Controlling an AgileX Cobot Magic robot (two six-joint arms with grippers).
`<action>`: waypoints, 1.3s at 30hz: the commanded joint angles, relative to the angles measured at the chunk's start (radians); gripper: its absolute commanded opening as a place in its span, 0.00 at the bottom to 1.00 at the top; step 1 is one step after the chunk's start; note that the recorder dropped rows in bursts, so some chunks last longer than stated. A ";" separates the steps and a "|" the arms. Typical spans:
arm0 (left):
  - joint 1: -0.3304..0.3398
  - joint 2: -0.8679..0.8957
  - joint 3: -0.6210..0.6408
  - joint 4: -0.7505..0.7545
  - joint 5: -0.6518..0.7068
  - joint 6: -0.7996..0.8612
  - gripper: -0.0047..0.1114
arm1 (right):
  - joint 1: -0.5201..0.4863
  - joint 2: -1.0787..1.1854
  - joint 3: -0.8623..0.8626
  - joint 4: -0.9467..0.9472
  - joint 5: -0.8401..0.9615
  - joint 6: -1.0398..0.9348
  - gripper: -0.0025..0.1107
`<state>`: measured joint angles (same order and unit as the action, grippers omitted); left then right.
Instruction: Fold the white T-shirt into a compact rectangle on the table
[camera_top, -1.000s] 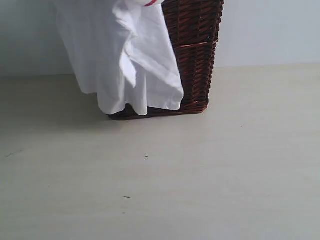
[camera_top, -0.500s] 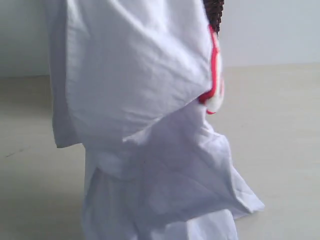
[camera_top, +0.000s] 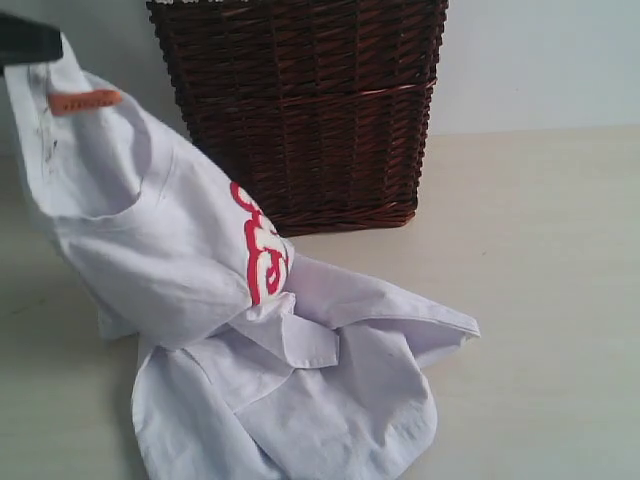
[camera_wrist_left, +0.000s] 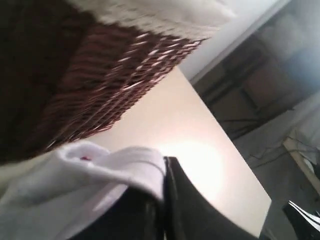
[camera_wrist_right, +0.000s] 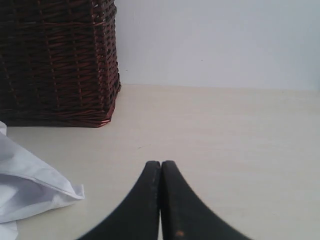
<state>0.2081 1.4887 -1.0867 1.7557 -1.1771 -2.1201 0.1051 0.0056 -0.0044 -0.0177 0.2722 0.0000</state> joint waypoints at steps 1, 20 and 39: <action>0.061 -0.002 0.172 -0.011 0.145 -0.004 0.11 | -0.002 -0.006 0.004 -0.007 -0.005 0.000 0.02; 0.208 0.087 0.438 -0.011 0.453 0.114 0.55 | -0.002 -0.006 0.004 -0.007 -0.005 0.000 0.02; 0.107 0.310 0.443 -0.315 0.444 0.483 0.58 | -0.002 -0.006 0.004 -0.007 -0.005 0.000 0.02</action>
<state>0.3379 1.7834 -0.6423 1.5277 -0.6900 -1.7240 0.1051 0.0056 -0.0044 -0.0177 0.2722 0.0000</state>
